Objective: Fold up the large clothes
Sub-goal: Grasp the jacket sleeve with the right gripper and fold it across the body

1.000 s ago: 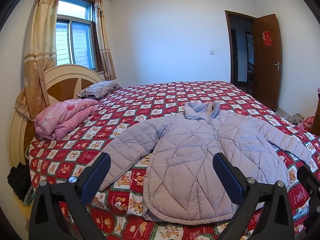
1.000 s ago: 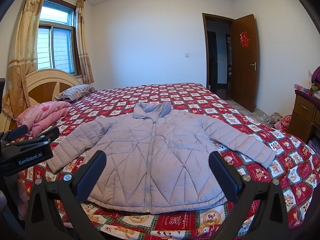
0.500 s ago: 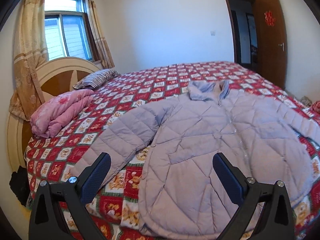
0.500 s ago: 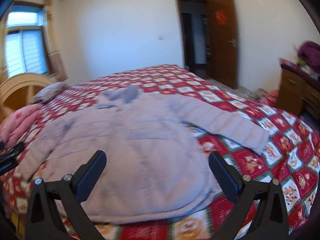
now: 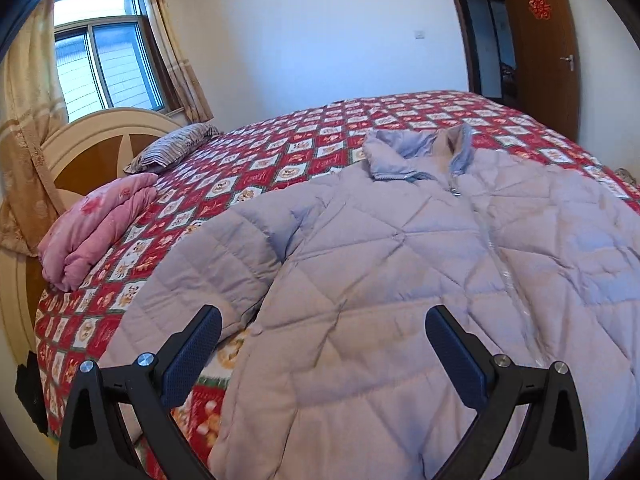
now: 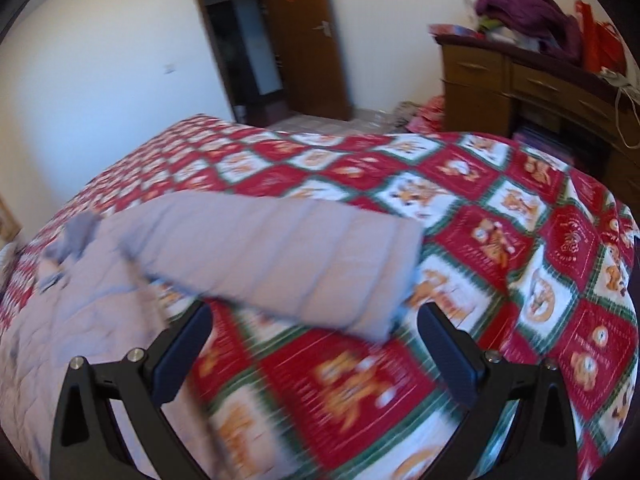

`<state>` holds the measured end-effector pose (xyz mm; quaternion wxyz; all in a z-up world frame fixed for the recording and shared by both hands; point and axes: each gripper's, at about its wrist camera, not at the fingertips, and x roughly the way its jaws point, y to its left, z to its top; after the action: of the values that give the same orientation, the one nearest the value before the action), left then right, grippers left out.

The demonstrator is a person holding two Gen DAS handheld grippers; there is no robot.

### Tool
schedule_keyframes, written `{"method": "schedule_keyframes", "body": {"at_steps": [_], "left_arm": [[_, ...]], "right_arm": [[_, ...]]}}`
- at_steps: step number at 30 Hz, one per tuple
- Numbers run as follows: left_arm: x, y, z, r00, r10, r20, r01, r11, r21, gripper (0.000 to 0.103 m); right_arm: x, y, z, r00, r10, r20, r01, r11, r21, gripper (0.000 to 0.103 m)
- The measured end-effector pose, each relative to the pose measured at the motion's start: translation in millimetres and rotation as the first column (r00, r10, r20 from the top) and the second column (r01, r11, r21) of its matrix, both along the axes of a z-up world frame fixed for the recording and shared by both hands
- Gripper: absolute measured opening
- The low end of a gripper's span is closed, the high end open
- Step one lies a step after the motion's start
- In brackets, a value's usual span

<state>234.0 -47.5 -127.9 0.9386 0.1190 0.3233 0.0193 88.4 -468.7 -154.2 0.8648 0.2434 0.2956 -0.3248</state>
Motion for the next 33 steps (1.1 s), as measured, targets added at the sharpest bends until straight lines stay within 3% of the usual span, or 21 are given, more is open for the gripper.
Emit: {"method": "schedule_keyframes", "body": {"at_steps": [7,14,17,19,20,21,26,33], "left_arm": [[55.4,1.7,-23.1,0.997,0.072,-0.011,-0.071,0.996,0.046,0.102],[95.6,11.9,-44.2,0.991,0.121,-0.047,-0.117,0.989,0.090,0.102],[109.3,21.9,-55.6,0.986,0.155,-0.066,-0.148,0.983,0.109,0.102],[113.5,28.3,-59.0,0.982,0.167,-0.086,-0.159,0.982,0.099,0.102],[113.9,32.3,-58.2,0.981,0.170,-0.095,-0.163,0.983,0.084,0.102],[113.4,35.1,-56.3,0.980,0.171,-0.099,-0.165,0.984,0.070,0.102],[106.5,38.1,-41.5,0.984,0.155,-0.089,-0.153,0.988,0.028,0.102],[101.7,43.6,-25.4,0.986,0.148,-0.075,-0.150,0.988,-0.024,0.102]], "right_arm": [[11.7,-46.7,-19.7,0.996,-0.063,-0.059,0.066,0.997,0.044,0.101],[27.5,-61.5,-36.2,0.995,-0.048,-0.088,0.055,0.995,0.085,0.085],[29.9,-63.4,-47.9,0.995,-0.039,-0.096,0.050,0.992,0.115,0.070],[30.6,-62.2,-47.3,0.994,-0.030,-0.101,0.040,0.994,0.099,0.051],[31.5,-62.5,-46.9,0.995,0.000,-0.099,0.009,0.995,0.098,0.030],[32.4,-63.2,-46.5,0.995,0.020,-0.095,-0.009,0.993,0.115,0.020],[38.8,-47.9,-22.4,0.995,0.056,-0.086,-0.050,0.997,0.064,0.013],[64.8,14.3,41.8,0.982,0.190,-0.018,-0.191,0.977,-0.098,0.012]]}}
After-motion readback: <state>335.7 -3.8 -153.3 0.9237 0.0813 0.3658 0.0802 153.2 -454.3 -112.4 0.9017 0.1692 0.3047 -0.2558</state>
